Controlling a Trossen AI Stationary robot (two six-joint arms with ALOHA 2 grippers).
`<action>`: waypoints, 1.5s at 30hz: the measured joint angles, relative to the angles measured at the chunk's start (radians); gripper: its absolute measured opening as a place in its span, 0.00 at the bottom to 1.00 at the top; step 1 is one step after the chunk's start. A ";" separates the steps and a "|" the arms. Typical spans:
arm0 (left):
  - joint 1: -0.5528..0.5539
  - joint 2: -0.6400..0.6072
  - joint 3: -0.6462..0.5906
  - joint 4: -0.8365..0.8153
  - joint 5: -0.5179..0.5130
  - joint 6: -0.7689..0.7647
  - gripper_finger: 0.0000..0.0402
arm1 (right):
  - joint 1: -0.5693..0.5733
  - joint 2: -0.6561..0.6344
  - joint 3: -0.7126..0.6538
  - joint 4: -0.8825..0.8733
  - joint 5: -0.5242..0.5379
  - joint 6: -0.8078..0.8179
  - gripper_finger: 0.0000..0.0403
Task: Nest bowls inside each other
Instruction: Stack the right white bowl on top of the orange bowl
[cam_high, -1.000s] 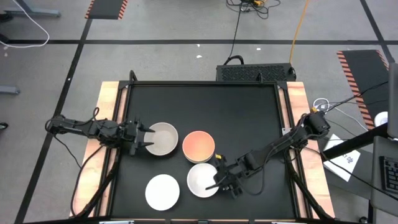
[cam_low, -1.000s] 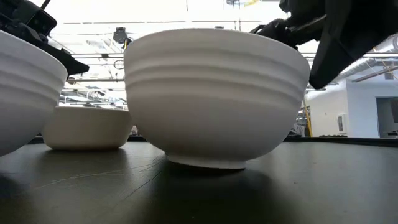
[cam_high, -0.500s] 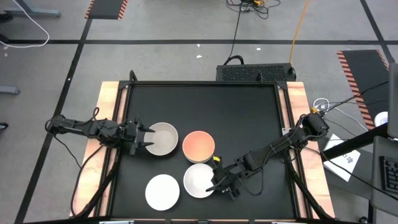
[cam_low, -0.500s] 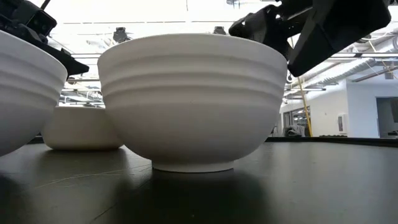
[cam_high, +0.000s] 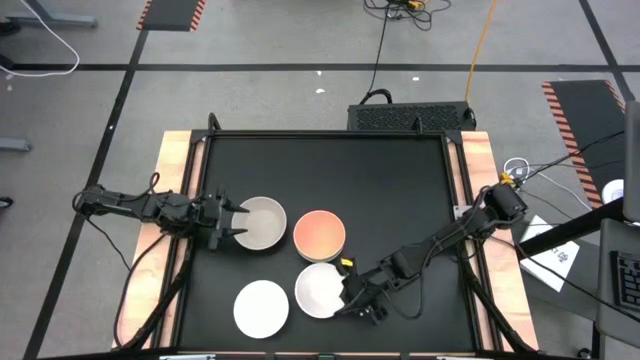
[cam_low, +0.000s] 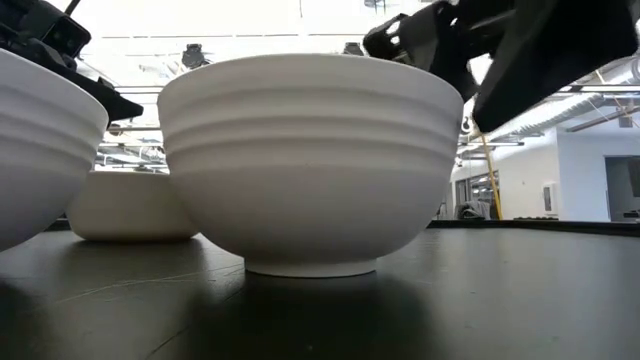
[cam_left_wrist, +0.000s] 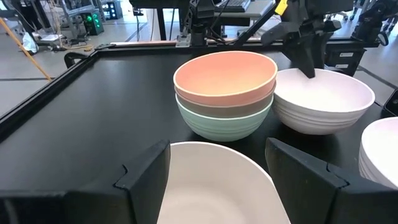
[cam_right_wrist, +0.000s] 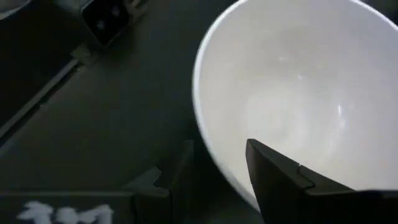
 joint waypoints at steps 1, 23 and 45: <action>0.000 0.000 0.000 0.001 0.000 0.003 0.66 | -0.001 0.007 0.000 0.003 0.000 0.000 0.35; 0.000 0.000 0.000 -0.002 -0.002 0.006 0.66 | -0.054 0.023 0.000 0.135 -0.078 0.069 0.01; 0.000 0.000 0.000 -0.006 -0.010 0.005 0.66 | -0.017 -0.017 0.303 -0.190 0.068 -0.042 0.00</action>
